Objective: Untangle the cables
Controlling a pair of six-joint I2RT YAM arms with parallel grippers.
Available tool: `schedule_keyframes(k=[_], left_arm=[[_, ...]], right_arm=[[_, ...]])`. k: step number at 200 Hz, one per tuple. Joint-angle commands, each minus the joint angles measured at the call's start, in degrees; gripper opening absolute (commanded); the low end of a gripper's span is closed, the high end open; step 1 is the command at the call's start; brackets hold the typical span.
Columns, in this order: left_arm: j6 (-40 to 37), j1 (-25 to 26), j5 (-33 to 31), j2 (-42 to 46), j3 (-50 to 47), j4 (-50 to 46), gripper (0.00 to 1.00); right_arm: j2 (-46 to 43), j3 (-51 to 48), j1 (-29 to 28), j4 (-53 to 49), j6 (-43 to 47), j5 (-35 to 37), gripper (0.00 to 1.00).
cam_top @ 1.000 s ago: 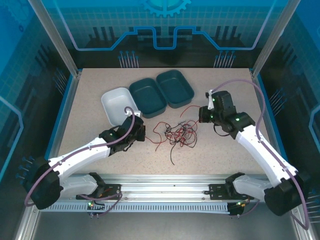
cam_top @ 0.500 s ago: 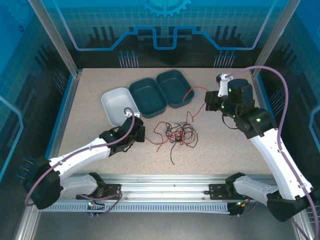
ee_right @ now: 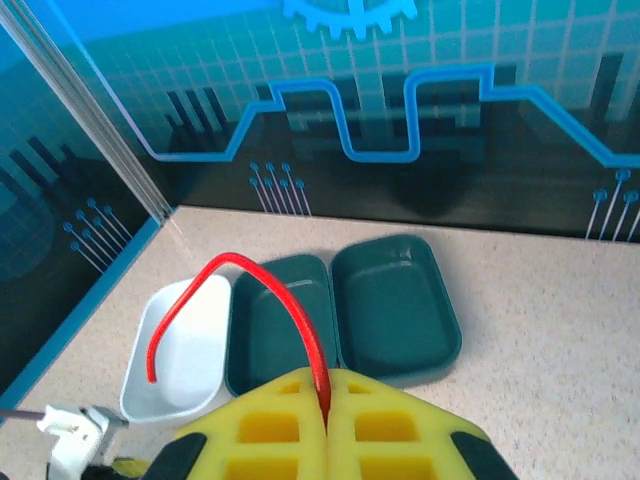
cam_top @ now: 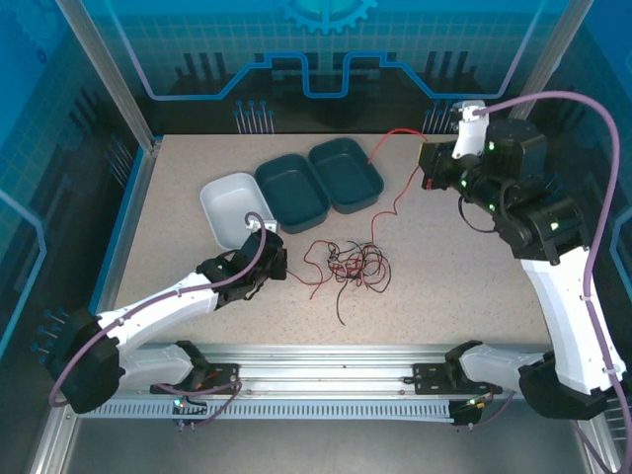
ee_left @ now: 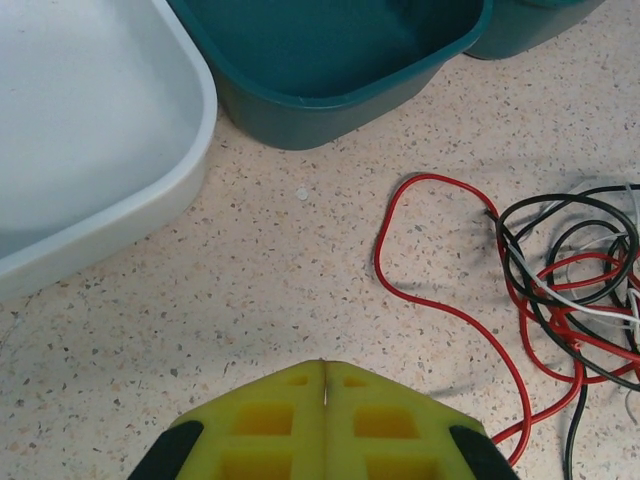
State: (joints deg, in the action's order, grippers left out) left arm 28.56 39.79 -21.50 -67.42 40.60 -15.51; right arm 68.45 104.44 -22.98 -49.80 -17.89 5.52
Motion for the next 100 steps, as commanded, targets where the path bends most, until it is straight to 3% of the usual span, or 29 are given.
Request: schedule_keyframes(k=[1,100], left_arm=[[0.54,-0.48,1.41,-0.61,-0.97,1.01,0.00],[1.06,-0.47,1.32,-1.49,-1.97,1.65,0.00]], right_arm=[[1.83,7.55,-0.97,-3.83,2.49,-0.61,0.00],[11.88,34.39,-0.99,-6.45,6.10,-1.66,0.00]])
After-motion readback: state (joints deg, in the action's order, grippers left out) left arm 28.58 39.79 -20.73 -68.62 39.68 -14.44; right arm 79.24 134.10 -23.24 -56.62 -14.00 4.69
